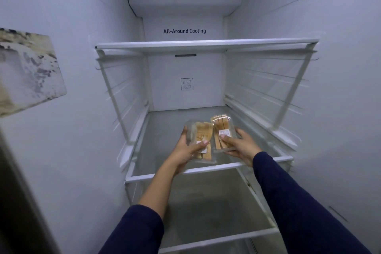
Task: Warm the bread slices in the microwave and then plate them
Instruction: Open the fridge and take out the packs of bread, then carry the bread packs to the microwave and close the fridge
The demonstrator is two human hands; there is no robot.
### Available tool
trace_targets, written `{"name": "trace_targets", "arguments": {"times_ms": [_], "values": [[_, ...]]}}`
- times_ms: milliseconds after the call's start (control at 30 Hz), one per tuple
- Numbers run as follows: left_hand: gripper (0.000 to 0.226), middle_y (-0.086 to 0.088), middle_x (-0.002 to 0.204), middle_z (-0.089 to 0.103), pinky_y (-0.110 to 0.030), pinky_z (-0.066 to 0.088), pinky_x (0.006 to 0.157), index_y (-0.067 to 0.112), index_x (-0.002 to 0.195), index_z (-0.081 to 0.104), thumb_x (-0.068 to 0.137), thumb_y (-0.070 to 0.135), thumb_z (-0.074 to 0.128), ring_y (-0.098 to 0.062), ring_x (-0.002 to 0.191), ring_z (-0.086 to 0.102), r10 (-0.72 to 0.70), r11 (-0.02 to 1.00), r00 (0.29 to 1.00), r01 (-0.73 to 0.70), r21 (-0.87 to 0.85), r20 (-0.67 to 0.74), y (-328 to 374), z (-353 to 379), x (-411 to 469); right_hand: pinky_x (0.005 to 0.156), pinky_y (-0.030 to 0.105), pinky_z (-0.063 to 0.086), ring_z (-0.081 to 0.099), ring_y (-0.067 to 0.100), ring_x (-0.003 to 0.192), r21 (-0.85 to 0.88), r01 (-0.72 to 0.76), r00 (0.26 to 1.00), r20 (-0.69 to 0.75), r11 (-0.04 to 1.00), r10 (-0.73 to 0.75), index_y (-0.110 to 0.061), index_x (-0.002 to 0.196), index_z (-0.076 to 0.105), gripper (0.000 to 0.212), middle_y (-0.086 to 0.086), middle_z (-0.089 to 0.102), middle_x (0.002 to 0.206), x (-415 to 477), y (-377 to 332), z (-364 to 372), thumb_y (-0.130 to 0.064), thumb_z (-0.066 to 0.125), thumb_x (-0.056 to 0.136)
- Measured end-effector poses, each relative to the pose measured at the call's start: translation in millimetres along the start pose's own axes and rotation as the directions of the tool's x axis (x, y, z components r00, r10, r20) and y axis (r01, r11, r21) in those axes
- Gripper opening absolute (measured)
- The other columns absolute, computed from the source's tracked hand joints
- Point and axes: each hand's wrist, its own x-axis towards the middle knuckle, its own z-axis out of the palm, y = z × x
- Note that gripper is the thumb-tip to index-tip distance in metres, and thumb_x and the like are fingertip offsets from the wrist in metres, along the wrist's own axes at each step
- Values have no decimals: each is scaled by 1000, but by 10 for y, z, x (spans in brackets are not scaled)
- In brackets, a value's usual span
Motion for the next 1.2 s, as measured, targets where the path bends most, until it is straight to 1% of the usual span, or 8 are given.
{"name": "trace_targets", "arguments": {"times_ms": [167, 300, 400, 633, 800, 933, 1067, 1200], "values": [[123, -8, 151, 32, -48, 45, 100, 37, 147, 11, 51, 41, 87, -28, 125, 50, 69, 997, 997, -70, -22, -35, 53, 56, -250, 75, 38, 56, 64, 30, 104, -78, 131, 991, -27, 988, -133, -22, 143, 35, 76, 12, 60, 126, -281, -93, -33, -19, 73, 78], [121, -8, 154, 26, -51, 41, 104, 40, 146, 8, 54, 42, 87, -28, 126, 49, 113, 992, 993, -114, -46, -13, 169, 125, -592, 102, 44, 45, 47, 21, 126, -174, 280, 952, -78, 944, -296, -28, 145, 29, 79, 1, 44, 143, -716, -187, -31, -25, 72, 79], [115, -7, 156, 18, -51, 40, 104, 42, 146, 6, 60, 37, 82, -30, 128, 46, 141, 989, 990, -142, -39, -23, 255, 193, -923, 95, 39, 48, 49, 19, 120, -140, 359, 925, -76, 923, -372, -28, 146, 25, 77, 2, 45, 140, -1079, -277, 22, -26, 68, 82], [106, -7, 156, 19, -46, 47, 98, 40, 147, 6, 70, 26, 78, -30, 129, 44, 229, 973, 973, -229, -2, -44, 420, 234, -2012, 94, 46, 52, 58, 24, 113, -33, 463, 881, -95, 886, -464, -30, 145, 27, 76, 7, 53, 134, -2063, -416, 254, -23, 68, 82], [104, -2, 154, 25, -52, 46, 98, 50, 142, 12, 64, 37, 81, -29, 131, 43, 334, 942, 940, -335, 2, -71, 574, 211, -2939, 94, 41, 52, 58, 15, 110, -3, 519, 853, -62, 855, -518, -25, 146, 30, 73, -1, 53, 130, -2906, -425, 486, -18, 67, 83], [96, 6, 140, 38, -40, 52, 93, 40, 146, 13, 75, 17, 75, -12, 116, 55, 439, 898, 891, -440, 11, -117, 679, 152, -3667, 93, 42, 53, 53, 23, 123, 10, 537, 843, 8, 843, -537, -28, 145, 30, 75, 8, 50, 138, -3479, -362, 672, -22, 69, 81], [94, 7, 144, 37, -40, 51, 95, 43, 142, 20, 72, 15, 77, -10, 121, 52, 485, 873, 850, -486, 49, -208, 857, -102, -4306, 71, 18, 57, 65, 2, 95, 42, 556, 824, 100, 830, -557, -25, 145, 30, 73, 10, 50, 134, -3905, -445, 964, -11, 66, 83], [95, 7, 145, 38, -26, 51, 93, 34, 146, 19, 74, 9, 75, 4, 113, 55, 509, 860, 803, -487, 150, -310, 1042, -477, -4905, 78, 27, 59, 65, 6, 94, 133, 594, 771, 187, 794, -608, -23, 144, 31, 69, 6, 52, 128, -4222, -561, 1452, -8, 63, 85]]}}
